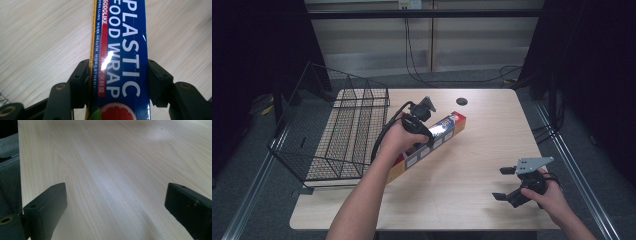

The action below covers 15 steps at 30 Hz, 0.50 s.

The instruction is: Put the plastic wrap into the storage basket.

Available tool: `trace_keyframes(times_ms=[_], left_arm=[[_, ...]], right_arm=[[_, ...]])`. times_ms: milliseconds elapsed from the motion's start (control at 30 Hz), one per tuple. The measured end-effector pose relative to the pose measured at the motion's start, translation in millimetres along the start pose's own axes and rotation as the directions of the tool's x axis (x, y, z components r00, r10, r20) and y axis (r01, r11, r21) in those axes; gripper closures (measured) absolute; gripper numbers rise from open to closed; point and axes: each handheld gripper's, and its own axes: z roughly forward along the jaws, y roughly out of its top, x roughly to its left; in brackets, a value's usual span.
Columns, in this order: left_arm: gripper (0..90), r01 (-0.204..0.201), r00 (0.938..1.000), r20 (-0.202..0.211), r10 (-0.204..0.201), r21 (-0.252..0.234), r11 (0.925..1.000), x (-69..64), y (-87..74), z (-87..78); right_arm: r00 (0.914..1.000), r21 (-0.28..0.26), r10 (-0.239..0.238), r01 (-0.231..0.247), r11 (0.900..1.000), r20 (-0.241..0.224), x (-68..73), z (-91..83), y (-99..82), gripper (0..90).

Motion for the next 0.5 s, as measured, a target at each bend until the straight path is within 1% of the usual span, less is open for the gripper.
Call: trace_keyframes(times_ms=[33, 67, 100, 133, 200, 267, 367, 433, 500], left_arm=[[43.7, 0.017, 0.9999, 0.003, -0.017, -0.001, 0.9999, 1.2, -0.6, -3.1], [43.8, 0.010, 1.0000, -0.002, -0.010, -0.003, 0.9999, 3.3, -1.0, -6.3], [43.7, 0.021, 0.9997, -0.009, -0.021, -0.004, 0.9998, 3.2, -1.6, -9.2], [43.7, 0.012, 0.9999, -0.009, -0.012, 0.002, 0.9999, 5.0, -1.6, -12.5], [43.7, 0.044, 0.9990, -0.005, -0.044, -0.005, 0.9990, 7.2, -2.8, -17.4], [43.7, 0.046, 0.9988, -0.015, -0.047, -0.010, 0.9989, 8.5, -3.5, -22.7], [43.7, 0.072, 0.9973, -0.017, -0.072, -0.009, 0.9974, 11.0, -4.7, -29.8], [43.7, 0.075, 0.9969, -0.026, -0.075, -0.006, 0.9972, 12.4, -5.7, -36.0], [43.7, 0.097, 0.9949, -0.025, -0.097, -0.012, 0.9952, 14.3, -7.2, -41.5]], right_arm=[[1.0000, -0.001, -0.002, 0.002, 1.0000, 0.004, -0.2, -0.2, 0.0, 4.3], [1.0000, -0.002, -0.002, 0.002, 1.0000, 0.004, -0.2, -0.2, 0.0, 4.3], [1.0000, -0.003, -0.002, 0.002, 1.0000, 0.003, -0.2, -0.1, 0.1, 4.3], [1.0000, -0.003, -0.002, 0.002, 1.0000, 0.003, -0.2, -0.1, 0.1, 4.3], [1.0000, -0.003, -0.001, 0.001, 1.0000, 0.002, -0.2, -0.1, 0.2, 4.3], [1.0000, -0.004, 0.004, -0.004, 1.0000, -0.005, -0.1, -0.5, 0.4, 4.3], [1.0000, -0.005, 0.000, 0.000, 1.0000, -0.001, 0.0, -0.4, 0.5, 4.3], [1.0000, -0.006, 0.000, 0.000, 1.0000, 0.000, 0.2, -0.3, 0.7, 4.3], [1.0000, -0.009, 0.003, -0.003, 1.0000, -0.002, 0.6, -0.7, 0.9, 4.3]])
